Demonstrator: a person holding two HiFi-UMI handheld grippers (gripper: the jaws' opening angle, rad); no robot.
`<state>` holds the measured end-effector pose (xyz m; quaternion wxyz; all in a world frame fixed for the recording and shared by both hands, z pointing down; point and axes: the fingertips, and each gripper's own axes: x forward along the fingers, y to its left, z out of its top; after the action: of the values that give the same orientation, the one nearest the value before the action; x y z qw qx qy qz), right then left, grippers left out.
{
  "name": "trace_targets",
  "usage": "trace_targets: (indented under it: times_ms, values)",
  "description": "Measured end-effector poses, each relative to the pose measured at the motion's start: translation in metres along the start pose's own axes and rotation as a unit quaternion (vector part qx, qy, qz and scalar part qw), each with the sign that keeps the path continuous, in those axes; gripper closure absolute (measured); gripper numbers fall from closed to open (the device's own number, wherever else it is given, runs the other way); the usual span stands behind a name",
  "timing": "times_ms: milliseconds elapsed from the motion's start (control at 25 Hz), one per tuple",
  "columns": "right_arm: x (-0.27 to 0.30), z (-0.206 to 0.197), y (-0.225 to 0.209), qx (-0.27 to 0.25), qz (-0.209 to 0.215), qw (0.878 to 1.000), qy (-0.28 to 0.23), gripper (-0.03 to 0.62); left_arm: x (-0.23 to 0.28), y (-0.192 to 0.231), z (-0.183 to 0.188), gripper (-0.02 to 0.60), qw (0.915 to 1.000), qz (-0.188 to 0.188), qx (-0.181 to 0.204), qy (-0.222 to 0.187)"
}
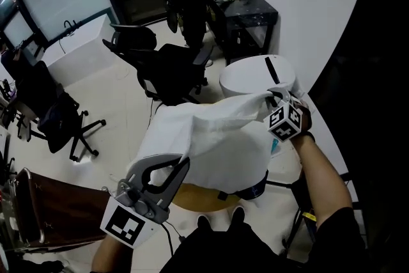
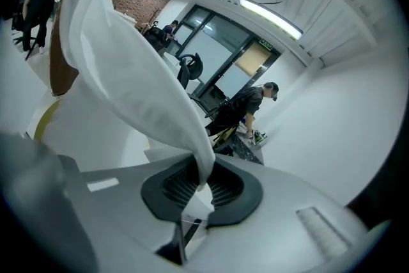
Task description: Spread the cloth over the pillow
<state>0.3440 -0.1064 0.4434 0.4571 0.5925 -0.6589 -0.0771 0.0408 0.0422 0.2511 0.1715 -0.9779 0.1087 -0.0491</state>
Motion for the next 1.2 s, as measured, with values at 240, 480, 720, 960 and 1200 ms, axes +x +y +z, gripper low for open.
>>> trace_targets:
  times_ms: [240,480,720,960,1200]
  values:
    - [0.036,-0.003,-0.035,-0.028,0.031,0.999,0.005,0.569,0.055,-0.095,-0.02,0.581,0.996,-0.079,0.025,0.034]
    - [0.075,-0.031,-0.029,-0.068,0.066,0.995,0.042,0.569,0.118,-0.177,-0.076,0.581,0.983,-0.138,0.069,0.1]
    - [0.095,-0.098,-0.014,-0.053,0.093,0.987,0.122,0.569,0.161,-0.231,-0.118,0.581,0.969,-0.192,0.074,0.136]
    - [0.111,-0.168,0.028,-0.072,0.149,0.97,0.179,0.568,0.173,-0.281,-0.182,0.581,0.9474,-0.254,0.031,0.192]
    - [0.116,-0.22,0.074,-0.082,0.197,0.956,0.199,0.568,0.169,-0.325,-0.227,0.581,0.9162,-0.318,0.016,0.244]
